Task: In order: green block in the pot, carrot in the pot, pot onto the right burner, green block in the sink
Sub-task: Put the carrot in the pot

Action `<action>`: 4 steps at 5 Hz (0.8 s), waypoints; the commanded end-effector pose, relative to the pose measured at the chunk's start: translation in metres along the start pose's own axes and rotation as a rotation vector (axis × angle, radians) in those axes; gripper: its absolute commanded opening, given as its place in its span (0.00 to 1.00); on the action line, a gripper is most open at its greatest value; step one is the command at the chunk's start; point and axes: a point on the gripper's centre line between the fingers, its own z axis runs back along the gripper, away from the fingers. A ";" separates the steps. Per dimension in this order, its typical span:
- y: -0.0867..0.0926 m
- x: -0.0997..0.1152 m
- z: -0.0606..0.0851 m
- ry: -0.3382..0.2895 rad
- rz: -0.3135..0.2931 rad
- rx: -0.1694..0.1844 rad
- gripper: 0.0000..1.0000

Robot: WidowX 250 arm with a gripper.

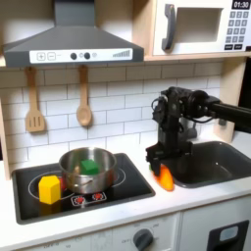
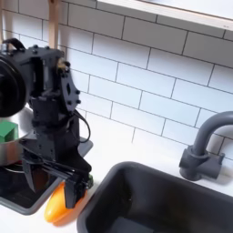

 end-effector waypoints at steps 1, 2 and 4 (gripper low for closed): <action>0.004 0.003 -0.010 0.011 -0.009 0.020 1.00; 0.007 0.004 -0.017 0.033 0.005 0.028 1.00; 0.009 0.005 -0.027 0.055 0.014 0.041 1.00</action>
